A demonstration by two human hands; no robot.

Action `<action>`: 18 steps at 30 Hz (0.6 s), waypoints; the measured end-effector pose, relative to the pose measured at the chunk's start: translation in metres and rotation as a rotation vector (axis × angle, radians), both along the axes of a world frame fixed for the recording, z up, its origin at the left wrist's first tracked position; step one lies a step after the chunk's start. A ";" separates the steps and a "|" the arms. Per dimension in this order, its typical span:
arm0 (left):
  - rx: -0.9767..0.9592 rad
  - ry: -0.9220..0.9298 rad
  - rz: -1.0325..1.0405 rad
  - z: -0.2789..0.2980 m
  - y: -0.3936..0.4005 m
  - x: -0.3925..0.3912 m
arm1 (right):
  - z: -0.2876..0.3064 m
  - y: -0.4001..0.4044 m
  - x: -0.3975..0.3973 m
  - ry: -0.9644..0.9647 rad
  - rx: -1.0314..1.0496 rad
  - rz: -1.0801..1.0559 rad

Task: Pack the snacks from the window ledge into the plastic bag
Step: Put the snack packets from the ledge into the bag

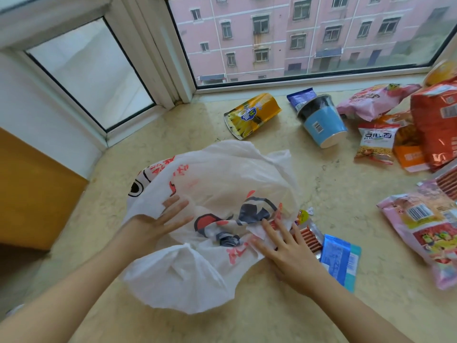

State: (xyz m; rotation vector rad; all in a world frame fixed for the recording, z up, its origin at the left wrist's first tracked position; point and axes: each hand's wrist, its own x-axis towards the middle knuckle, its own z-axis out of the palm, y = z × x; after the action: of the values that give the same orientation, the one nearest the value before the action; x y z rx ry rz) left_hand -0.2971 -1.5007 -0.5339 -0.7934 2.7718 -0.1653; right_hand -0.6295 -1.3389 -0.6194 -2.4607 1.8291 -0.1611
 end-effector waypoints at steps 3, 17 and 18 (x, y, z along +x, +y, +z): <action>-0.085 0.032 0.005 0.008 0.016 -0.043 | 0.002 0.003 -0.002 -0.007 0.005 -0.036; 0.057 0.216 0.179 -0.023 0.137 -0.225 | 0.013 0.054 -0.059 -0.085 -0.146 -0.162; 0.044 0.185 0.187 -0.030 0.143 -0.229 | 0.010 0.061 -0.065 -0.079 -0.147 -0.164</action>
State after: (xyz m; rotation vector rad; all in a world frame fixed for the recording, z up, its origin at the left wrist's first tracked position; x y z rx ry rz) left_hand -0.5259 -1.3577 -0.5643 -1.1016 2.8373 0.0046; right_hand -0.6943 -1.2782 -0.6093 -2.3542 2.0522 -0.4092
